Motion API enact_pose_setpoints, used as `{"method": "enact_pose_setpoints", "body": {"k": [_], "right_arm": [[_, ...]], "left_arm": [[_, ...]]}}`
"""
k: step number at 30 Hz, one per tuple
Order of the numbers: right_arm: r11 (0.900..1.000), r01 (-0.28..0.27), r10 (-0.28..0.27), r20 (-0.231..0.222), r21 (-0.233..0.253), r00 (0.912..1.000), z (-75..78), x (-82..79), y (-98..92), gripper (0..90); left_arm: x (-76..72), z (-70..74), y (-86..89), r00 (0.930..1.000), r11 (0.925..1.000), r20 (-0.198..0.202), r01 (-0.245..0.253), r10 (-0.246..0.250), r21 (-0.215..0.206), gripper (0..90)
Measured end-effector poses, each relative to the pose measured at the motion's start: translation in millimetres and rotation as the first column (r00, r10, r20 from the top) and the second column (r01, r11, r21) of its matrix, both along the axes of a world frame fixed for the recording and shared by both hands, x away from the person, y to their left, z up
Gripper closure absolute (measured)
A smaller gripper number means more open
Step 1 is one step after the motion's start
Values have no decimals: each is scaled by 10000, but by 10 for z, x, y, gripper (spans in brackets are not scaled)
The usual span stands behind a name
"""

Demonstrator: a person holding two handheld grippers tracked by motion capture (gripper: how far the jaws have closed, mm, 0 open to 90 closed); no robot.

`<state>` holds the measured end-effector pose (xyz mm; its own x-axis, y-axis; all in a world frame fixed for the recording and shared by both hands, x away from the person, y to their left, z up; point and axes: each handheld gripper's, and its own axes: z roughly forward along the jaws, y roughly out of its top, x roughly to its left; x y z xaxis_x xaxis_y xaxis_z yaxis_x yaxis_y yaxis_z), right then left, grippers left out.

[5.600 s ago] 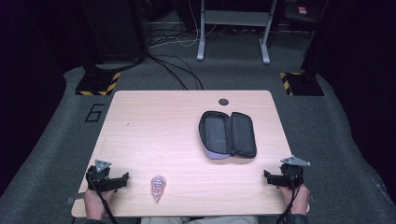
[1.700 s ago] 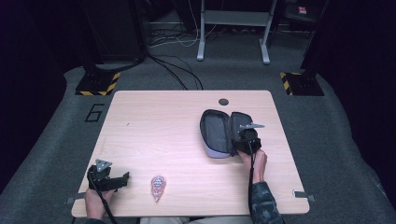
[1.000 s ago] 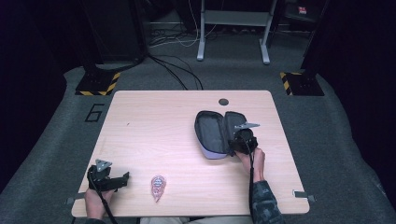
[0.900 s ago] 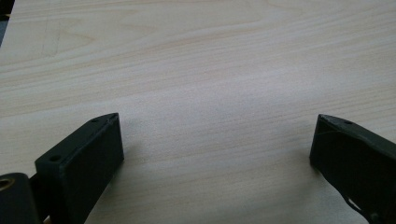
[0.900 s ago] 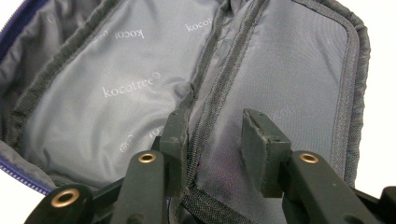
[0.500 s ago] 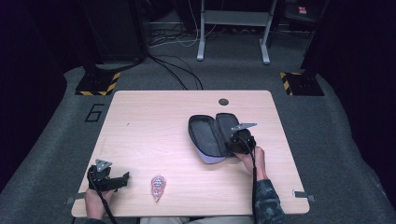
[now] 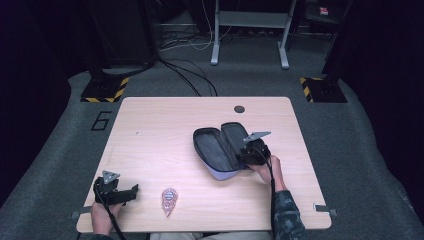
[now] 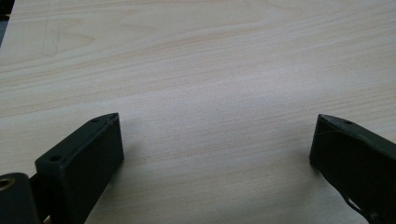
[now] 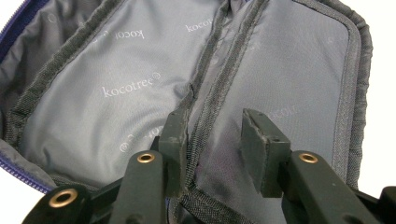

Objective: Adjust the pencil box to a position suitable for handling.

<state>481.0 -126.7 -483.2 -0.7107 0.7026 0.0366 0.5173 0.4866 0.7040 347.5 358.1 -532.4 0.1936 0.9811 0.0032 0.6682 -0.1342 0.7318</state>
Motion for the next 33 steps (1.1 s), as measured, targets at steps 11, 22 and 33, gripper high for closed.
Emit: {"method": "enact_pose_setpoints", "body": {"k": [11,22,33], "right_arm": [[9971,125,-122,-35,756,9999,66,-59,-40,359],[9330,3226,-3079,-1099,1595,9450,173,-437,-216,79],[9037,4133,-3788,-2410,1120,8936,-94,-461,-8,39]], "left_arm": [[0,1,0,10000,10000,-2,5,-5,1,26],[-3,3,0,10000,10000,-25,11,-11,3,28],[-2,-1,-2,10000,10000,31,-20,20,4,28]]}}
